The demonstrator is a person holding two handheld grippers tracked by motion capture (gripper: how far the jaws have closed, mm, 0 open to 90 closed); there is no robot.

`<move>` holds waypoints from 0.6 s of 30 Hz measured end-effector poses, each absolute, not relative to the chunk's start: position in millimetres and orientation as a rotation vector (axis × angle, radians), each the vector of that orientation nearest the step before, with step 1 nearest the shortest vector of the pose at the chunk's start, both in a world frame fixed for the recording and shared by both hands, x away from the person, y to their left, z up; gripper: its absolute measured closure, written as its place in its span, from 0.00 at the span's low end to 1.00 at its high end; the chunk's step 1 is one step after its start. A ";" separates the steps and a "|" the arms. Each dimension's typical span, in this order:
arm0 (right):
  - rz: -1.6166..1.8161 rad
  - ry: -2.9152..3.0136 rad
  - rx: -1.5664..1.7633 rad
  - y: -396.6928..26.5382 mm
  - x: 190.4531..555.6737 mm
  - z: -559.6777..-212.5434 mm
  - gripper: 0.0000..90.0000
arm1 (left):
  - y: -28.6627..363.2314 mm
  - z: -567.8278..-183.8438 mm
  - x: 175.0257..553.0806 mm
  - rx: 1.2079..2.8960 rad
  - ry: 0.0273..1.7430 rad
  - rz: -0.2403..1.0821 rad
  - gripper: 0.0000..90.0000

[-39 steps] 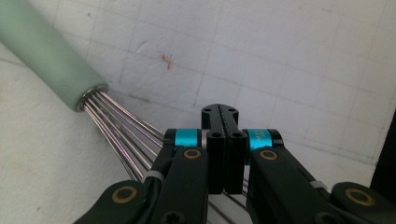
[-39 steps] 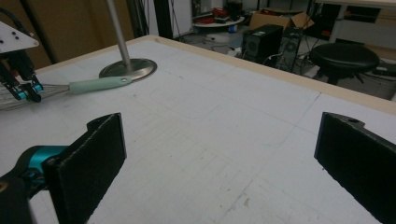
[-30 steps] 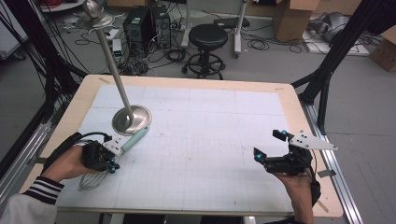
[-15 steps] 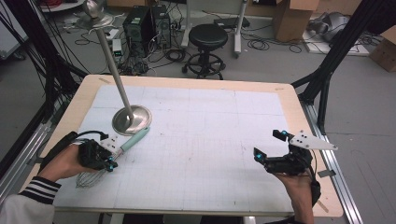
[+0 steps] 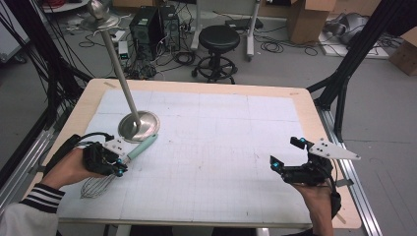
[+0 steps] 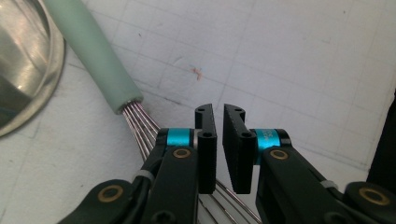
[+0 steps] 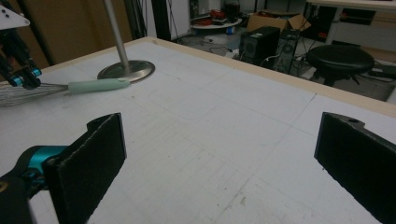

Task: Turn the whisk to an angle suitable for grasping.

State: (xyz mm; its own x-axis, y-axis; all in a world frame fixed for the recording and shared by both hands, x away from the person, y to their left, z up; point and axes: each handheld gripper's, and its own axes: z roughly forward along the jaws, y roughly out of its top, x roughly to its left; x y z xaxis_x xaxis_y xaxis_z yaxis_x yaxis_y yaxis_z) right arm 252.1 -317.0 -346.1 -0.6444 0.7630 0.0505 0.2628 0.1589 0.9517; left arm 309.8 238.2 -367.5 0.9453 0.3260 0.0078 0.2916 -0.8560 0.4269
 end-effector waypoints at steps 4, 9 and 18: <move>1.500 1.993 0.967 -317.4 251.2 -344.8 0.01 | 237.3 -362.2 309.4 2.647 0.469 0.129 0.86; 1.497 1.989 0.961 -317.4 250.8 -343.1 0.01 | 237.3 -354.2 310.7 2.626 0.484 0.162 0.79; 1.496 1.997 0.949 -314.1 254.0 -342.2 0.01 | 236.2 -343.1 309.2 2.540 0.565 0.249 0.52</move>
State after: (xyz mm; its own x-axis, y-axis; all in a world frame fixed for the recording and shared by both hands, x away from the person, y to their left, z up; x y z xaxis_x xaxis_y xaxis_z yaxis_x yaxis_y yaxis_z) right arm 254.0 -314.1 -342.2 -0.6516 0.7577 0.0365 0.2480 0.1674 0.9542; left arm 309.2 236.2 -343.1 0.8960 0.4395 0.0635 0.3438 -0.7771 0.5271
